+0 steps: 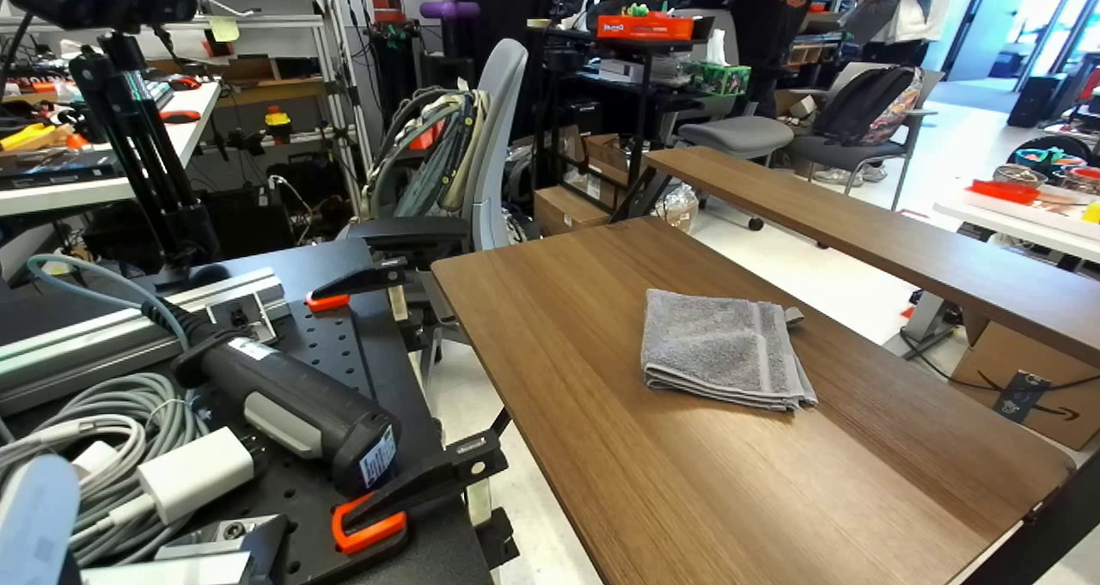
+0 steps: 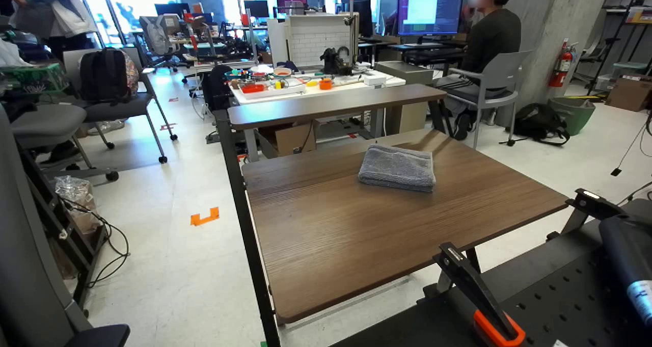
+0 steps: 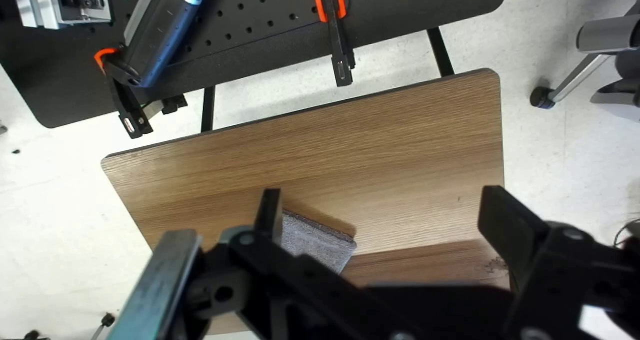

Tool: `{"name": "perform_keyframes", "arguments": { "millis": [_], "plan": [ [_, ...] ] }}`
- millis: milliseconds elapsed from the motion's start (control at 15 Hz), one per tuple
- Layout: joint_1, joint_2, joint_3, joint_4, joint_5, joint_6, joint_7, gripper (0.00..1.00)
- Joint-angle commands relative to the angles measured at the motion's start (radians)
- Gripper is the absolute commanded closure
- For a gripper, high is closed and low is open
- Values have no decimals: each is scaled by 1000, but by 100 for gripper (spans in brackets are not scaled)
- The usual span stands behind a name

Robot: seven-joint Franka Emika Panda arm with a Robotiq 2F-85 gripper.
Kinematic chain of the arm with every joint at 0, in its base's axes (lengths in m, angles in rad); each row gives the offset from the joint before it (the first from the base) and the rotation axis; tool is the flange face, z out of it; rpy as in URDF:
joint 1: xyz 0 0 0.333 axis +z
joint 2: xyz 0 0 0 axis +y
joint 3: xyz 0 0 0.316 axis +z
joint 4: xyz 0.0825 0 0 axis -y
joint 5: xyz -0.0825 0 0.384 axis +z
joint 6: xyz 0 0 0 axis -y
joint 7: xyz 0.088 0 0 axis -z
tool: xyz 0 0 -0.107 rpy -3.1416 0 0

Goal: Move the towel to the left

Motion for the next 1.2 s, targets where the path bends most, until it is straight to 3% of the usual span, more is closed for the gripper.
{"name": "perform_keyframes", "arguments": {
  "millis": [0,333,667,1133],
  "plan": [
    [1,75,-54,46,-11,65,18,0],
    [-62,258,-110,151,-49,197,24,0],
    [-128,500,-187,309,-158,219,88,0],
    [-74,824,-366,532,-277,215,179,0]
  ]
}}
